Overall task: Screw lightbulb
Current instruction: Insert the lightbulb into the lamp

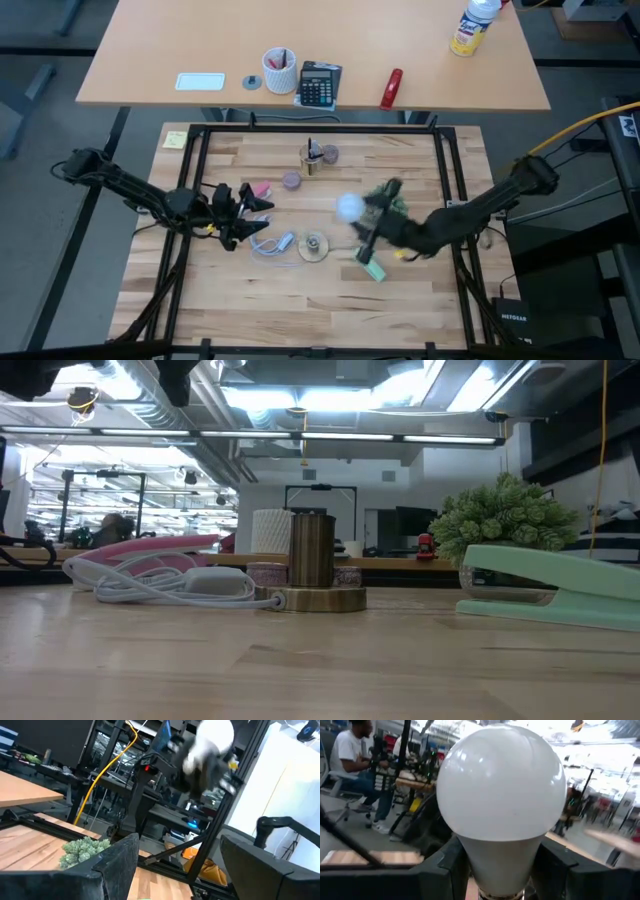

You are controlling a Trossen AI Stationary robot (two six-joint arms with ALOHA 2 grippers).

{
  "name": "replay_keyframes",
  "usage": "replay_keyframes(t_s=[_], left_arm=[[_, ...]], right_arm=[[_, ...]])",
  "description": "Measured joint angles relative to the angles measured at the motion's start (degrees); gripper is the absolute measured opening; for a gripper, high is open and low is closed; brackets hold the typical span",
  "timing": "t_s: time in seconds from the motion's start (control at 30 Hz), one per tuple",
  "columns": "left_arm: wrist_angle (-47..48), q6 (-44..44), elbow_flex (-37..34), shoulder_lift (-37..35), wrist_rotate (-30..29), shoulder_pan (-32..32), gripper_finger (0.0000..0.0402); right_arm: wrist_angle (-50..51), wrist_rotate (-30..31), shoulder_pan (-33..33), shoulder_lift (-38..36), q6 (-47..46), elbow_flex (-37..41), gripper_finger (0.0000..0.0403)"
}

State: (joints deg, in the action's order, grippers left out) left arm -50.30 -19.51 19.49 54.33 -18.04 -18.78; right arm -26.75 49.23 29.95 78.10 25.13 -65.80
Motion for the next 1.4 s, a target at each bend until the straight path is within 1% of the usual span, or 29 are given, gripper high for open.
replay_keyframes(t_s=[0.1, 0.17, 0.23, 0.3, 0.37, 0.4, 0.5, 0.57, 0.63, 0.7, 0.77, 0.83, 0.93, 1.07, 1.23, 1.4], left_arm=[[0.0, -0.16, 0.0, 0.0, 0.0, 0.01, 0.0269], [0.06, -0.07, 0.0, 0.0, 0.0, -0.01, 0.0269], [0.19, -0.07, 0.0, 0.0, -0.11, 0.01, 0.0269], [0.36, -0.02, 0.01, 0.05, -0.6, 0.02, 0.0269], [0.34, -0.02, 0.02, 0.37, -1.23, 0.08, 0.0269], [0.45, -0.03, 0.02, 0.59, -1.64, 0.08, 0.0269], [0.37, -0.22, 0.02, 1.3, -2.32, 0.08, 0.0269], [0.38, -0.24, 0.02, 1.95, -2.45, 0.08, 0.0269], [0.31, -0.32, 0.02, 2.94, -3.25, 0.05, 0.0269], [0.36, -1.29, 0.02, 4.25, -4.8, 0.08, 0.0269], [0.33, -2.82, 0.02, 5.99, -6.54, 0.42, 0.0269], [0.24, -5.49, 0.02, 7.87, -6.84, 1.03, 0.0269], [-0.08, -8.6, 0.02, 10.03, -6.92, 1.8, 0.0269], [0.03, -9.63, 0.02, 11.59, -6.91, 2.0, 0.0269], [-0.21, -7.97, 0.04, 11.82, -6.88, 2.0, 0.0269], [-1.17, -7.28, 0.07, 11.78, -6.87, 2.0, 0.0269]], right_arm=[[6.89, -2.35, 0.0, -5.0, 0.44, 0.0, 0.0168], [12.55, -4.82, -0.75, -7.55, -1.52, 0.07, 0.0168], [14.58, -9.84, -2.37, -9.34, -5.03, 2.04, 0.0168], [12.65, -15.11, -4.82, -10.19, -7.97, 6.08, 0.0168], [7.33, -19.84, -7.99, -10.08, -11.28, 11.74, 0.0168], [3.05, -22.14, -9.59, -9.67, -13.29, 15.07, 0.0168], [-15.03, -30.32, -14.51, -6.7, -20.63, 25.71, 0.0168], [-27.93, -33.75, -16.75, -2.59, -25.9, 31.78, 0.0168], [-39.25, -34.23, -17.48, 2.81, -30.88, 35.96, 0.0168], [-47.92, -34.25, -17.6, 9.25, -34.1, 37.18, 0.0168], [-53.59, -34.4, -17.03, 15.72, -36.6, 36.2, 0.0168], [-56.25, -34.38, -16.55, 21.66, -37.2, 33.24, 0.0168], [-56.08, -34.41, -16.28, 27.65, -38.21, 28.0, 0.0168], [-51.0, -34.9, -16.31, 32.57, -41.18, 22.66, 0.0168], [-44.95, -34.09, -15.03, 34.7, -43.88, 20.41, 0.0168], [-39.49, -29.81, -13.5, 34.75, -45.5, 20.98, 0.0168]])
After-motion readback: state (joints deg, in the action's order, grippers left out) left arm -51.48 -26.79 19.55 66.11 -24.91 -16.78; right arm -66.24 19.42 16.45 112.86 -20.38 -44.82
